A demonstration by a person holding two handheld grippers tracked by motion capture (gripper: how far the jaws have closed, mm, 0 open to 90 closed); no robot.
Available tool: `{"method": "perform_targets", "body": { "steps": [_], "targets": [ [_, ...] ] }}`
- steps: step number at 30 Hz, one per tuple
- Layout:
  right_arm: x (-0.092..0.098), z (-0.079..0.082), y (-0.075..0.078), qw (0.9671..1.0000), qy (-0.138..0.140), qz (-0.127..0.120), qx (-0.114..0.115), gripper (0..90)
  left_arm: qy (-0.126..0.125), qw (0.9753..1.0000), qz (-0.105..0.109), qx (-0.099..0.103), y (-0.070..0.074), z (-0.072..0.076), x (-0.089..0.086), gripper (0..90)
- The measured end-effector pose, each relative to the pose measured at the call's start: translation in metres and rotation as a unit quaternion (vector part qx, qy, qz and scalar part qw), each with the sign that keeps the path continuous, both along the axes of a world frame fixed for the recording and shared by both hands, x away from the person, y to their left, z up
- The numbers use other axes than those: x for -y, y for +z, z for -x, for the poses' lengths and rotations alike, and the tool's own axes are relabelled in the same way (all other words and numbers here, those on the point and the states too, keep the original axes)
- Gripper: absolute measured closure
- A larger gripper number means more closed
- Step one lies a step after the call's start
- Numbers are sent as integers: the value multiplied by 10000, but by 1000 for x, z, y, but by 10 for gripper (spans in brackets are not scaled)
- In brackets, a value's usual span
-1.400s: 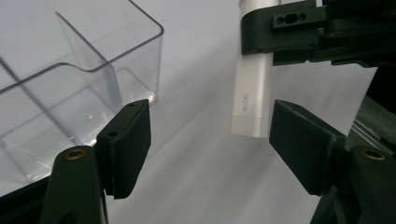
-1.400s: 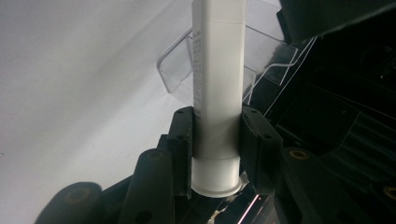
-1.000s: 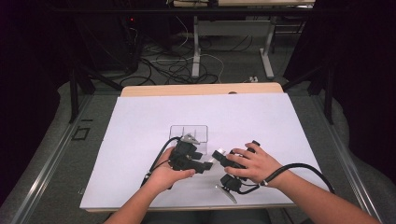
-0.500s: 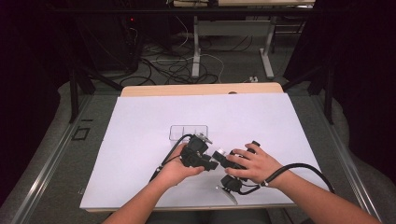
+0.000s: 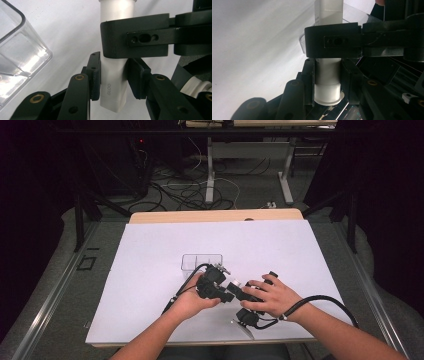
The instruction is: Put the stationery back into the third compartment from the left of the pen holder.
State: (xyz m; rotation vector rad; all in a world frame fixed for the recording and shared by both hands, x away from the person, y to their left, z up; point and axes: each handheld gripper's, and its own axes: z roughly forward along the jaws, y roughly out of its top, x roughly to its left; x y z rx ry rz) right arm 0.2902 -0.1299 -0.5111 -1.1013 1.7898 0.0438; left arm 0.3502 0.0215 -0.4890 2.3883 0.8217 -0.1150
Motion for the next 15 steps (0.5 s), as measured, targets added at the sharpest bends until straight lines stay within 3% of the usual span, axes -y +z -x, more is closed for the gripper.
{"method": "perform_targets", "body": {
  "steps": [9, 15],
  "targets": [
    [0, -1, 1, 10000, -35, -58, -49, 661, 63, 10000, 48, -48, 1, -1, 0, 670],
    [1, -4, 3, 9998, -49, -185, -45, 597, 191, 9998, 46, -40, 0, -3, -3, 672]
  ]
}}
